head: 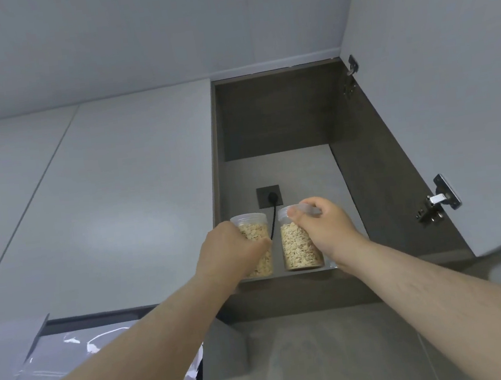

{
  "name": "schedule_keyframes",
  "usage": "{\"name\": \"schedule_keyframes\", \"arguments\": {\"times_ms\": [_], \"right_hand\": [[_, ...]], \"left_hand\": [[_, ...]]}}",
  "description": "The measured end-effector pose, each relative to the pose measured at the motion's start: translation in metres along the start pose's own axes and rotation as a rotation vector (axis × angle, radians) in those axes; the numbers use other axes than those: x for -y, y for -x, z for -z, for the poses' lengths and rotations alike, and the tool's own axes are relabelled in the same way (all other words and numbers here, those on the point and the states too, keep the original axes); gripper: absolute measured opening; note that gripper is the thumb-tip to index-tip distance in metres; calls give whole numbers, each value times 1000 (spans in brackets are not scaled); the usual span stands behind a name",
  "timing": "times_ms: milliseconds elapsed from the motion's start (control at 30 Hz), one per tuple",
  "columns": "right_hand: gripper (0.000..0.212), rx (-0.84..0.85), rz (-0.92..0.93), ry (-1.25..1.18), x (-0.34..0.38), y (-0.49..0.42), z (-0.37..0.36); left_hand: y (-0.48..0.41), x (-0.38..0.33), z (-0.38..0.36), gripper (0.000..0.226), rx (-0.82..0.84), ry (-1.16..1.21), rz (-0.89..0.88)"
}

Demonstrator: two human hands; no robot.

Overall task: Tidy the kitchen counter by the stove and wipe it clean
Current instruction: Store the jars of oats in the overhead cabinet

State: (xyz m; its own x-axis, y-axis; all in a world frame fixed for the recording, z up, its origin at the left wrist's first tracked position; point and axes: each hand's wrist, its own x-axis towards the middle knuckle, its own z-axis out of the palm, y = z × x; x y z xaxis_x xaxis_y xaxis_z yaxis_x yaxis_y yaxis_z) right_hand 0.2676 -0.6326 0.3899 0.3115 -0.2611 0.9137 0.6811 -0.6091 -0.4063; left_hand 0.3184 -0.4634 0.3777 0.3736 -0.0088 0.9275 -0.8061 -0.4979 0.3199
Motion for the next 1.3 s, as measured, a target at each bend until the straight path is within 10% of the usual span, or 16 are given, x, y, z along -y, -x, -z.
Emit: {"name": "schedule_keyframes", "arguments": {"times_ms": [500, 700, 900, 1300], "right_hand": [[45, 431, -208, -110, -27, -21, -4], [80, 425, -174, -98, -31, -21, -3], [87, 514, -68, -111, -30, -17, 0], [89, 554, -75, -132, -28, -16, -4]], "left_hand": [[-5, 4, -13, 50, -5, -286, -119], [-16, 4, -13, 60, -134, -708, -275], [-23, 35, 1, 70, -32, -589, -554], [-19, 42, 6, 81, -4, -495, -476]]}}
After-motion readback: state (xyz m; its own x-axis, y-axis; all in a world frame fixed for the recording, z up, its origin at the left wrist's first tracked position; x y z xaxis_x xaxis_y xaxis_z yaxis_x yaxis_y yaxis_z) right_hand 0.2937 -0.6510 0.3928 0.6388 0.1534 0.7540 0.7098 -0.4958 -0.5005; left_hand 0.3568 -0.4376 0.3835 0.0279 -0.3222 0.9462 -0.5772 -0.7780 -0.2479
